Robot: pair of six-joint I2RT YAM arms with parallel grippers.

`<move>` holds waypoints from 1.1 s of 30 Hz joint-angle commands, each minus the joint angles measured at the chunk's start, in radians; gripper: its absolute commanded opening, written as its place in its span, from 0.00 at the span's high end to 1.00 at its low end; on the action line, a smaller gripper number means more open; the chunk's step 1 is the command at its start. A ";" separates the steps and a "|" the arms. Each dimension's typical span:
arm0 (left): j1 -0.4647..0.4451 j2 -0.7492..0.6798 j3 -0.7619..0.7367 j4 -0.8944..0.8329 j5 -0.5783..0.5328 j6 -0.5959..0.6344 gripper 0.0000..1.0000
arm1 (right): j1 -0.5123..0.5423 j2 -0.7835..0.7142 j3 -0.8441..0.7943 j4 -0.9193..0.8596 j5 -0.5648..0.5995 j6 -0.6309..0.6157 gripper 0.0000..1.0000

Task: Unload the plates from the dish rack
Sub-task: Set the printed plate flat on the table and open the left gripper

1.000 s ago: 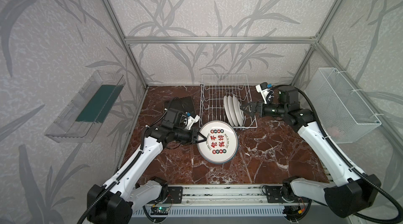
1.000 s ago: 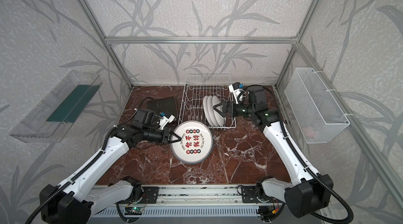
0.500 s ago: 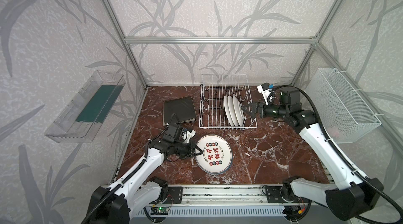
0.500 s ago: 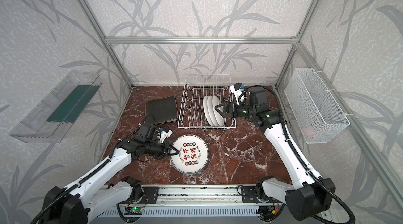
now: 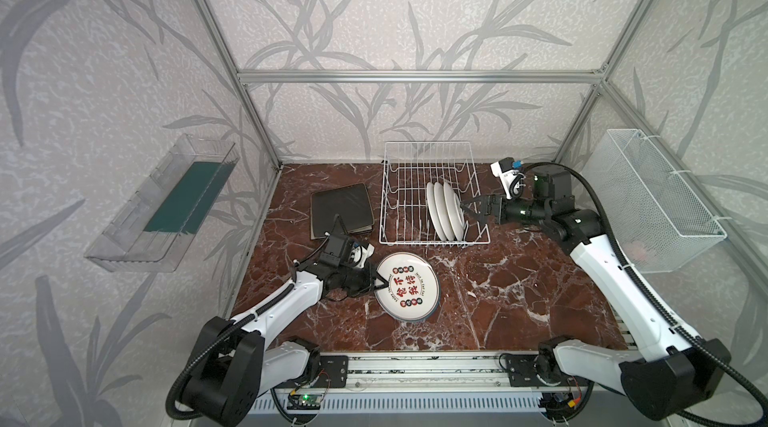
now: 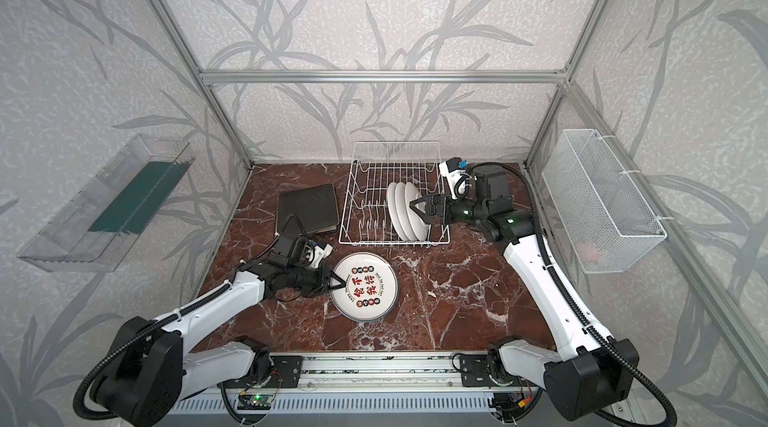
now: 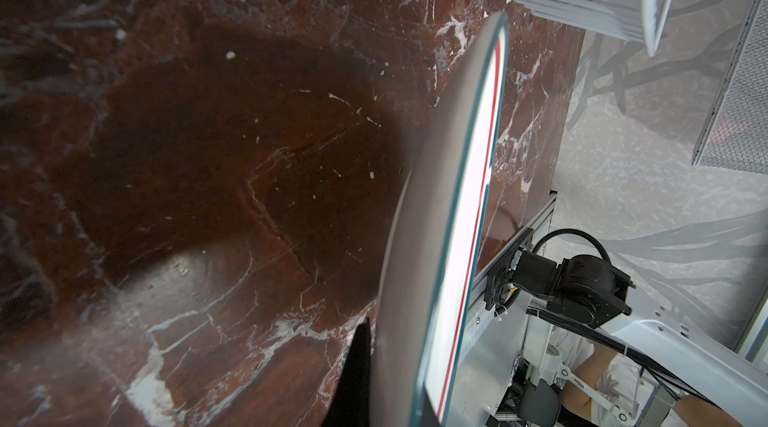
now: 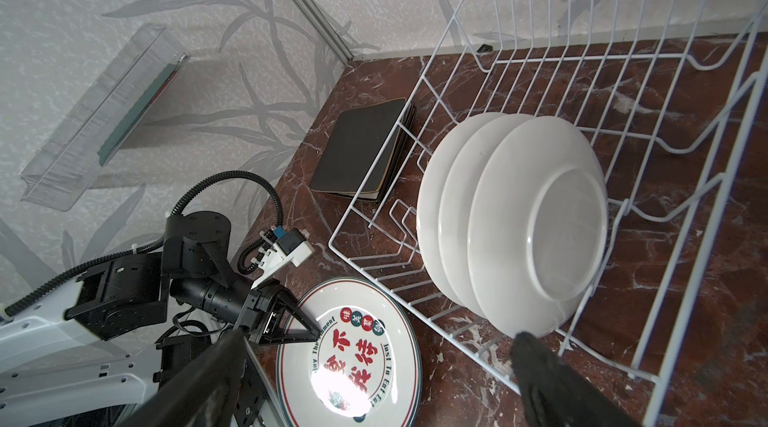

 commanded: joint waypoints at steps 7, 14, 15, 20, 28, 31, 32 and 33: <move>-0.005 0.132 0.063 0.019 0.020 0.035 0.96 | -0.004 -0.024 -0.024 0.005 0.009 -0.006 0.01; -0.006 0.183 0.084 -0.005 -0.003 0.058 0.70 | -0.004 -0.023 -0.026 0.006 0.012 0.000 0.01; -0.006 0.188 0.089 -0.019 -0.004 0.065 0.64 | -0.004 -0.025 -0.026 0.007 0.014 0.000 0.01; -0.006 0.202 0.108 -0.093 -0.028 0.073 0.44 | -0.004 -0.032 -0.032 0.002 0.021 -0.009 0.01; -0.005 0.167 0.143 -0.173 -0.090 0.071 0.29 | -0.004 -0.029 -0.031 0.004 0.024 -0.008 0.01; -0.006 0.150 0.172 -0.226 -0.121 0.083 0.24 | -0.004 -0.027 -0.031 0.006 0.028 -0.007 0.01; -0.005 0.142 0.181 -0.245 -0.134 0.086 0.22 | -0.004 -0.027 -0.032 0.007 0.027 -0.008 0.01; -0.005 0.134 0.187 -0.259 -0.144 0.091 0.21 | -0.004 -0.029 -0.034 0.009 0.028 -0.006 0.01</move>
